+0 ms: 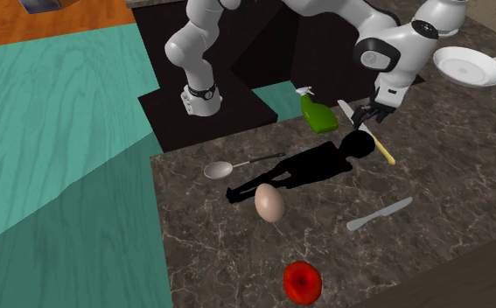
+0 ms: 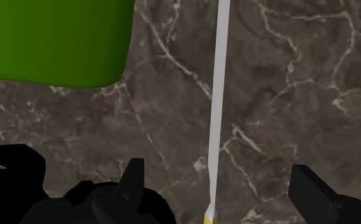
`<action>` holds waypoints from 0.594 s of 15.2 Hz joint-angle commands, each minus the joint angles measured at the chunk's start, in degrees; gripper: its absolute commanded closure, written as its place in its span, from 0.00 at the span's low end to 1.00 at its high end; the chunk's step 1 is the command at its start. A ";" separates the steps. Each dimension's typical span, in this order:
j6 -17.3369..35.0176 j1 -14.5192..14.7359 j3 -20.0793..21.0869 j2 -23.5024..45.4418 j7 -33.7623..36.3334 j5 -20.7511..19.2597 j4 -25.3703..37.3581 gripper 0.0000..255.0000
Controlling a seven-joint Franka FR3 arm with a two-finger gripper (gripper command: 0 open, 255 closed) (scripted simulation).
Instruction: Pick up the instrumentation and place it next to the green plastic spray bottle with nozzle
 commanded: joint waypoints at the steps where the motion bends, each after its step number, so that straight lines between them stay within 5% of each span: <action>1: -2.73 0.00 0.04 -1.19 0.01 0.05 1.51 0.00; 9: -4.06 -0.01 0.04 -1.57 0.00 0.07 2.45 0.00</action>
